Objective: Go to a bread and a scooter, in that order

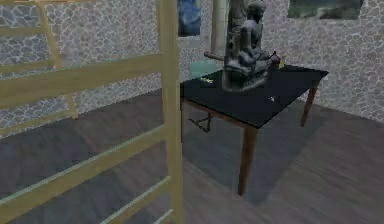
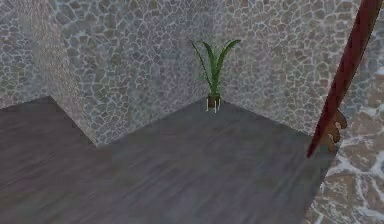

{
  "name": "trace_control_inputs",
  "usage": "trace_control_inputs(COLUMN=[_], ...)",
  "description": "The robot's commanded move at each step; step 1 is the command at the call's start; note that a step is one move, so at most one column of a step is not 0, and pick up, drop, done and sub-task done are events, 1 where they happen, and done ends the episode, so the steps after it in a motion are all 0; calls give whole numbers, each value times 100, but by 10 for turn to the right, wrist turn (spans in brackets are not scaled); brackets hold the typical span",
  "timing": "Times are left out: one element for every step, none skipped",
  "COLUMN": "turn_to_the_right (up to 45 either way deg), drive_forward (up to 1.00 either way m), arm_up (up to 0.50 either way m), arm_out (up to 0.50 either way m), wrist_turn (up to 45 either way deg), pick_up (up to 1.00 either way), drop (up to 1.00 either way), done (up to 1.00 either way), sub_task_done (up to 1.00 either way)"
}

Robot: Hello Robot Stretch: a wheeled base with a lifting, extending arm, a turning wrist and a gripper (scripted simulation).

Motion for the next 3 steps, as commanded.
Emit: trace_control_inputs(turn_to_the_right=[420, 0, 30], drive_forward=[0, 100, 0], arm_up=[0, 0, 0], arm_out=[0, 0, 0], wrist_turn=[0, 0, 0], pick_up=[0, 0, 0], drop=[0, 0, 0], done=[0, 0, 0], sub_task_done=[0, 0, 0])
